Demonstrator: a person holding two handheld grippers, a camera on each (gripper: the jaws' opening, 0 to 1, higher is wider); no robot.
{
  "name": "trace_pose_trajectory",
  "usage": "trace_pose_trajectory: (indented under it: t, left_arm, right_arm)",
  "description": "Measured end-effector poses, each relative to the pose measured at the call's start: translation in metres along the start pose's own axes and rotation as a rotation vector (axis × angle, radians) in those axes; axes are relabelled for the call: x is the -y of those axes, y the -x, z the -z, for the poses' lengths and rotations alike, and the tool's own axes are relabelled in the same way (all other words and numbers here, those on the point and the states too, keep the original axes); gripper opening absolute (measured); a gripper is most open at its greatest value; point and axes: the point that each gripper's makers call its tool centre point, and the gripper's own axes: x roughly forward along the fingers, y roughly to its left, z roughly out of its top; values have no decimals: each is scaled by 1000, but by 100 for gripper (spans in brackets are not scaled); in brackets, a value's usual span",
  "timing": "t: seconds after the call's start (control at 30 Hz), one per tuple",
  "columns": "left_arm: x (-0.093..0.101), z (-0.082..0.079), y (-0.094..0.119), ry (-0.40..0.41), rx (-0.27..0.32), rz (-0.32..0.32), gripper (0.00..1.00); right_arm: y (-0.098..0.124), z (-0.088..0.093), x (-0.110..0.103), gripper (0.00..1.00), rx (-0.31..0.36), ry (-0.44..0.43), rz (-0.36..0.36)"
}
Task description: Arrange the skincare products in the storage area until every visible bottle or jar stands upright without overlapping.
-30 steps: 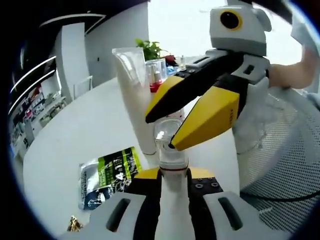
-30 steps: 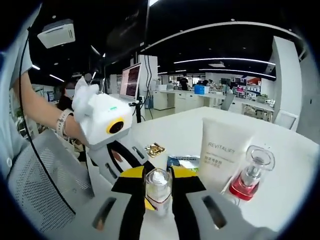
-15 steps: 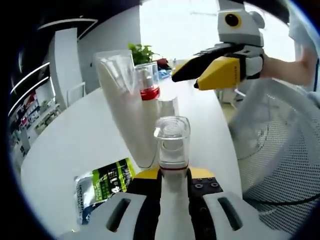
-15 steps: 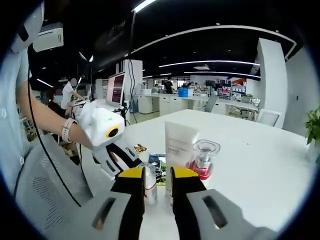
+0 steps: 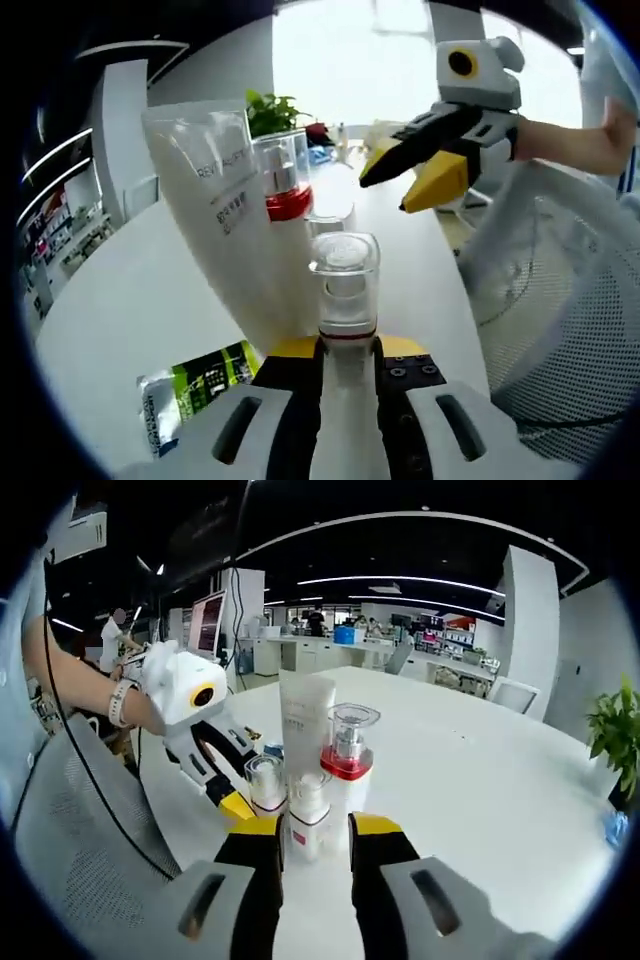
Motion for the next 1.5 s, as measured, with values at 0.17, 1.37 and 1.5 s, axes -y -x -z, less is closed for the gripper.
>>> trace_pose_trajectory:
  t: [0.17,1.37,1.5]
  left_arm:
    - [0,-2,-3,9,6,0,16]
    - [0,28,-3,388,-149,-212,8]
    - [1,29,-6,378,-156,-223,8]
  right_arm:
    - [-6,8,-1,25,-30,9,-15]
    - [-44,47,-10,15,-274,5,-170]
    - [-46,50,-10,14,-289,12,-176]
